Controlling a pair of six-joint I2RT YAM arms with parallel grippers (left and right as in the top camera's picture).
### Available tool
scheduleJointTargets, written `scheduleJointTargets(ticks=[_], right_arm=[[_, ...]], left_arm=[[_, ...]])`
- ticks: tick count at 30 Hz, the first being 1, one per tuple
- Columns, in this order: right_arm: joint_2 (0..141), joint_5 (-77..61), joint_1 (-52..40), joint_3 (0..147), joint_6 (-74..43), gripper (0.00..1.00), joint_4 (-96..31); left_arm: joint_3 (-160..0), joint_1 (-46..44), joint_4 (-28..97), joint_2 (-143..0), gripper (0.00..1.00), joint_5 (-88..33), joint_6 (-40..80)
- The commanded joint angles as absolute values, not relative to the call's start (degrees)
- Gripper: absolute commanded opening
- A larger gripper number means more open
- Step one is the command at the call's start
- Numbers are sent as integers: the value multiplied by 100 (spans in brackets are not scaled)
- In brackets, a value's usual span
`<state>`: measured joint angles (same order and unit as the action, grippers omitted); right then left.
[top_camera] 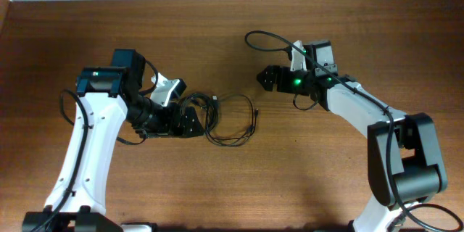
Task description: Untangle cables
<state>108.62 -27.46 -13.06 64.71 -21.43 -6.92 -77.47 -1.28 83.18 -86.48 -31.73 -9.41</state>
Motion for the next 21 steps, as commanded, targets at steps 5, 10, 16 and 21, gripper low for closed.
scheduleJointTargets(ticks=[5,10,16,21], right_arm=[[10934,-2714,-1295,6495,-2150,98,-692],[10934,-2714,-1295,6495,-2150,99,-692],[10934,-2714,-1295,6495,-2150,98,-692],[10934,-2714,-1295,6495,-2150,98,-692]], left_arm=[[-7804,-134,8320,-8652,99,-3256,-978],[-7804,-134,8239,-8652,99,-2731,-974],[-7804,-134,6807,-8656,75,-2759,-318],[-7804,-139,5697,-8680,0,-1225,985]])
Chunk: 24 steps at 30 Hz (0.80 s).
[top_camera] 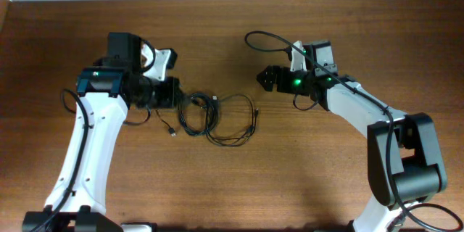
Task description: Untangle cables
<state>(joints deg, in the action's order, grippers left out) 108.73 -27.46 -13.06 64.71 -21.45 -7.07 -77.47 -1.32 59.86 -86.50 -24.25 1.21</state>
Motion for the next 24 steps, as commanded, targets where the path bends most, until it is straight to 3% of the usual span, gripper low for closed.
scheduleJointTargets(ticks=[1,3,5,13,15,24], right_arm=[[10934,-2714,-1295,6495,-2150,98,-692],[10934,-2714,-1295,6495,-2150,98,-692],[10934,-2714,-1295,6495,-2150,98,-692],[10934,-2714,-1295,6495,-2150,98,-690],[10934,-2714,-1295,6495,-2150,98,-692],[10934,-2714,-1295,6495,-2150,98,-690]], left_arm=[[-7804,-141,5607,-8720,6,-915,1295],[-7804,-141,5439,-8871,33,-784,1640],[-7804,-209,5417,-9157,44,-786,1761],[-7802,-821,5231,-10704,27,-569,1844],[-7802,-821,5339,-10975,36,-165,1883],[-7778,-814,5319,-11802,36,89,1881]])
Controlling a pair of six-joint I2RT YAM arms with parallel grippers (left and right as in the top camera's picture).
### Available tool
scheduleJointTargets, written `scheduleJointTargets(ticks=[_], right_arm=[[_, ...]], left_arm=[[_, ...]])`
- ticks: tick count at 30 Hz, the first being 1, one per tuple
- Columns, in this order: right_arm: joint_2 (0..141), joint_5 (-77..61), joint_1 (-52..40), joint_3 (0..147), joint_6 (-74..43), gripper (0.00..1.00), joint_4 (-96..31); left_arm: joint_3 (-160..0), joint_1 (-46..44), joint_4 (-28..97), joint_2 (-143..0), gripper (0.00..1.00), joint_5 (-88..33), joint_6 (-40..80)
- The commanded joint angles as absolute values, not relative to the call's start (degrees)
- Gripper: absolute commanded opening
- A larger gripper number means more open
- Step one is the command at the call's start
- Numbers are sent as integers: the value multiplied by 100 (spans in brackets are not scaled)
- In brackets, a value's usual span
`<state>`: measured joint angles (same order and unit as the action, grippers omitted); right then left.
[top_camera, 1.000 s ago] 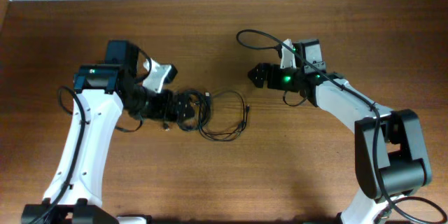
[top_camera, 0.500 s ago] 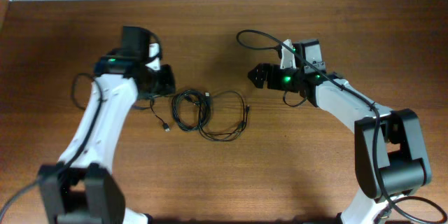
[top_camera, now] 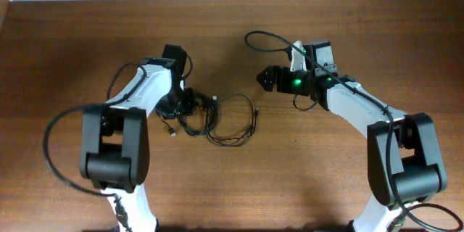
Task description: Untangle cables
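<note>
A tangle of thin black cables (top_camera: 230, 120) lies at the table's middle, with a tighter coil (top_camera: 197, 119) on its left and a loose plug end (top_camera: 171, 132) sticking out lower left. My left gripper (top_camera: 185, 104) is down at the coil's upper left edge, dark against the cable, so its jaws cannot be made out. My right gripper (top_camera: 262, 78) hovers up and to the right of the tangle, pointing left. It is apart from the cables, and its fingers look spread with nothing between them.
The right arm's own black cable (top_camera: 268, 40) loops above its wrist. The left arm's cable (top_camera: 54, 141) arcs out on the left. The wooden table (top_camera: 326, 181) ends at a white wall along the top.
The left arm has swung round to a different pose, and its gripper now sits lower and to the right, against the coil's upper left. The cables and right arm are as before.
The left gripper was first down on the tangle's left side, covering the coil. Then it stood up and left of it, the coil and a plug end lying exposed. Now it is back at the coil's edge. The right arm has held still throughout.
</note>
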<state>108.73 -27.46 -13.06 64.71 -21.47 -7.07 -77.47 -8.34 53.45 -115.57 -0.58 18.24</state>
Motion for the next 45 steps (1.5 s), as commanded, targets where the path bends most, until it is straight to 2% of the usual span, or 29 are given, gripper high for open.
scheduleJointTargets(ticks=[1,3,9,12,17,19,21,23,24,25,28,30,32,34,37,39,40,41,42,45], right_arm=[[10934,-2714,-1295,6495,-2150,99,-692],[10934,-2714,-1295,6495,-2150,98,-692],[10934,-2714,-1295,6495,-2150,98,-692],[10934,-2714,-1295,6495,-2150,98,-692],[10934,-2893,-1302,6495,-2152,99,-701],[10934,-3662,-1275,6495,-2147,98,-1131],[10860,-5415,-947,6497,-2145,98,-985],[10783,-8232,-410,6497,-2436,98,318],[10770,-8895,-248,6497,-2849,99,727],[10742,-8895,-86,6495,-3378,98,746],[10746,-8892,38,6466,-3199,98,698],[10746,-8892,-67,6462,-2864,98,775],[10746,-8882,-311,6453,-2582,98,773],[10746,-7999,-644,6440,-2596,98,237],[10746,-6455,-788,6438,-2143,98,-799],[10746,-5955,-812,6438,-1900,79,-1216],[10746,-5815,-825,6438,-1710,52,-1485],[10744,-5819,-825,6440,-1625,41,-1627],[10720,-5819,-825,6440,-1623,36,-1706],[10379,-6104,-829,6453,-1509,36,-1737]], left_arm=[[-7771,-814,5317,-11852,28,86,1881],[-7773,-838,5317,-11883,0,21,1870],[-8136,-624,5352,-11314,0,-829,744],[-8152,-556,5096,-10746,0,-2532,-1048],[-8149,-454,4713,-10674,0,-3131,-1649],[-8149,-336,4628,-10674,0,-3625,-1896],[-8149,-143,4495,-10674,0,-4001,-1896],[-8147,113,4429,-10674,0,-4908,-1898],[-8147,193,4506,-10674,0,-5207,-1909],[-8141,231,4628,-10674,0,-5231,-1922],[-8038,209,4711,-10685,0,-5391,-1872],[-7959,204,4904,-10687,0,-5072,-1754],[-7896,191,4755,-10691,0,-4370,-1035],[-7894,202,4720,-10691,0,-3760,-447],[-7894,198,4716,-10691,0,-3760,-449],[-7894,198,4716,-10691,0,-3760,-449],[-7894,198,4716,-10691,0,-3760,-449],[-7894,198,4713,-10691,0,-3767,-451],[-7894,198,4713,-10691,0,-3767,-454],[-7894,185,4718,-10691,0,-4206,-880]])
